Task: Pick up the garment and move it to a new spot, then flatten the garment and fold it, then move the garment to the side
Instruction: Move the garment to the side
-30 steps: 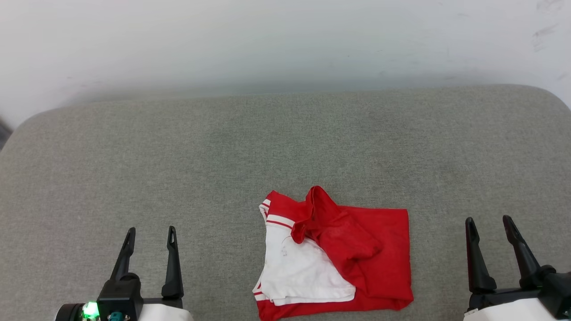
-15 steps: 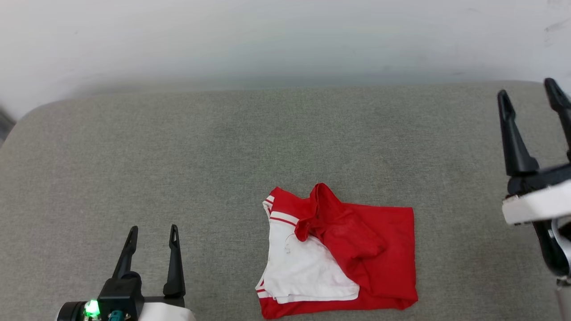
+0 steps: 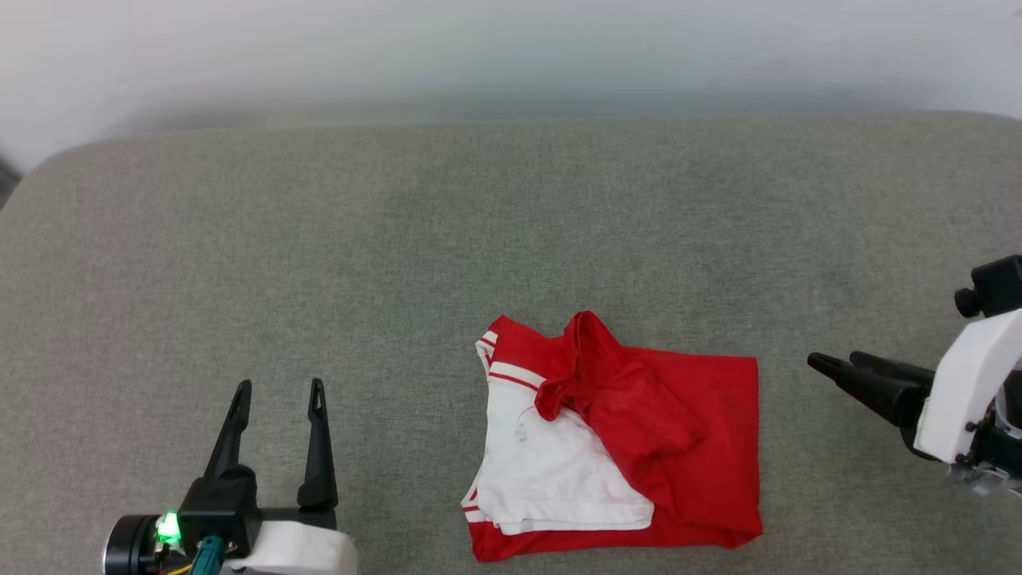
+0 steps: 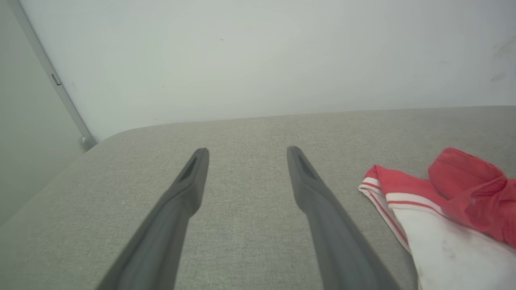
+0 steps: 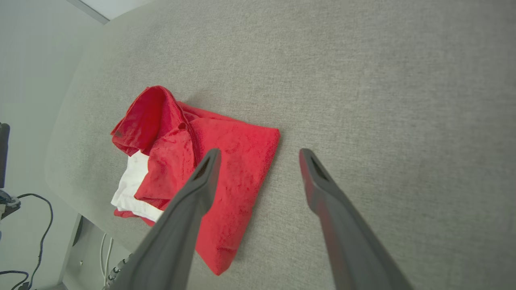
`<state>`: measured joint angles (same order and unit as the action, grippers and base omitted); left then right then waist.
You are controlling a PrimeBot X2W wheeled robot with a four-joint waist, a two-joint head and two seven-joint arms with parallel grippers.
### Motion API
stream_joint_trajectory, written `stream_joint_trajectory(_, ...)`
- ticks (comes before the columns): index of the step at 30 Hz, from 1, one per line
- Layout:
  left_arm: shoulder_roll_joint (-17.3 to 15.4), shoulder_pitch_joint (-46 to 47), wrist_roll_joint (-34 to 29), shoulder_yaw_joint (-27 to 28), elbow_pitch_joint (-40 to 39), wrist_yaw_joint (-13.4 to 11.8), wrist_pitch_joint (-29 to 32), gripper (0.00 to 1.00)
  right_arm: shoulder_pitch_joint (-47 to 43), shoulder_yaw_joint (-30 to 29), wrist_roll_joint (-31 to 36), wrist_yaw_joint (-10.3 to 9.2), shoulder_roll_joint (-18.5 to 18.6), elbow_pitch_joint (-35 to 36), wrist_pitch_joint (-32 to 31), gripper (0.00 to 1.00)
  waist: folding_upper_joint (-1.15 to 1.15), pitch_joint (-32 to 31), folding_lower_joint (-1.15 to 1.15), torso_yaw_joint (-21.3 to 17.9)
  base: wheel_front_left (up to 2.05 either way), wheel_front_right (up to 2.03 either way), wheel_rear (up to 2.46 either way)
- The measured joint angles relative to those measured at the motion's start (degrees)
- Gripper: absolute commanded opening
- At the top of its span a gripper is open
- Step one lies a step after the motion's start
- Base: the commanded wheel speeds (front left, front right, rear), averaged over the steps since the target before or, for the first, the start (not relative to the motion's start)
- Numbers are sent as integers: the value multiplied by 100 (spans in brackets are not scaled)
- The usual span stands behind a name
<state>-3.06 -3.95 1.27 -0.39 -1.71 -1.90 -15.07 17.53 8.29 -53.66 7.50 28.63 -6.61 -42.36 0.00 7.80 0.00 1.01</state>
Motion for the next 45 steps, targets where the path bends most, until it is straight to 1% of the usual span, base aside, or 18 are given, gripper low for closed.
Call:
stream_joint_trajectory(3, 2, 118, -1, -40, 9, 42, 0, 100, -80, -112, -494, 0, -27, -174, -163, 100, 0, 127, 0, 48, 0, 0, 0)
stream_joint_trajectory(8, 4, 326, -4, -103, 25, 89, 0, 100, -261, -4, -911, -1, -209, -501, -307, 100, 0, 348, 0, 171, 0, 0, 0)
stream_joint_trajectory(16, 7, 569, -8, -166, 36, 124, 0, 100, -211, 539, -1114, 5, -469, -929, -194, 100, 0, 707, 0, 329, 0, 0, 0)
stream_joint_trajectory(19, 8, 636, -9, -187, 47, 135, 0, 100, -127, 715, -1168, 8, -539, -1014, -11, 100, 0, 810, 0, 392, 0, 0, 0)
stream_joint_trajectory(22, 9, 680, -9, -194, 51, 135, 0, 100, -6, 975, -1093, 16, -499, -1074, 147, 100, 0, 886, 0, 449, 0, 0, 0)
stream_joint_trajectory(23, 10, 684, -9, -200, 53, 135, 0, 100, 30, 1056, -1050, 25, -476, -1090, 243, 95, 0, 902, 0, 465, 0, 0, 0)
stream_joint_trajectory(24, 9, 689, -9, -198, 55, 135, 0, 100, 55, 1135, -1003, 44, -452, -1114, 343, 30, 0, 913, 0, 481, 0, 0, 0)
stream_joint_trajectory(26, 10, 697, -8, -200, 63, 131, 0, 100, 136, 1292, -931, 49, -382, -1147, 525, 0, 0, 913, 0, 505, 0, 0, 0)
stream_joint_trajectory(30, 11, 694, 0, -202, 101, 113, 0, 100, 232, 1545, -942, 11, -241, -1243, 835, 0, 0, 817, 0, 528, 0, 0, 0)
stream_joint_trajectory(36, 13, 537, 51, -202, 122, 62, 0, 100, 390, 1990, -1038, -1, 37, -897, 1223, 0, 0, 508, 0, 521, 0, 0, 0)
stream_joint_trajectory(41, 13, 354, 99, -187, 99, 25, 0, 100, 668, 2421, -937, -1, 512, -310, 1421, 0, 0, 211, 0, 408, 0, 0, 0)
stream_joint_trajectory(45, 14, 248, 124, -148, 58, -18, 0, 100, 883, 2765, -829, 0, 924, 268, 1454, 0, 0, 85, 0, 164, 0, 0, 0)
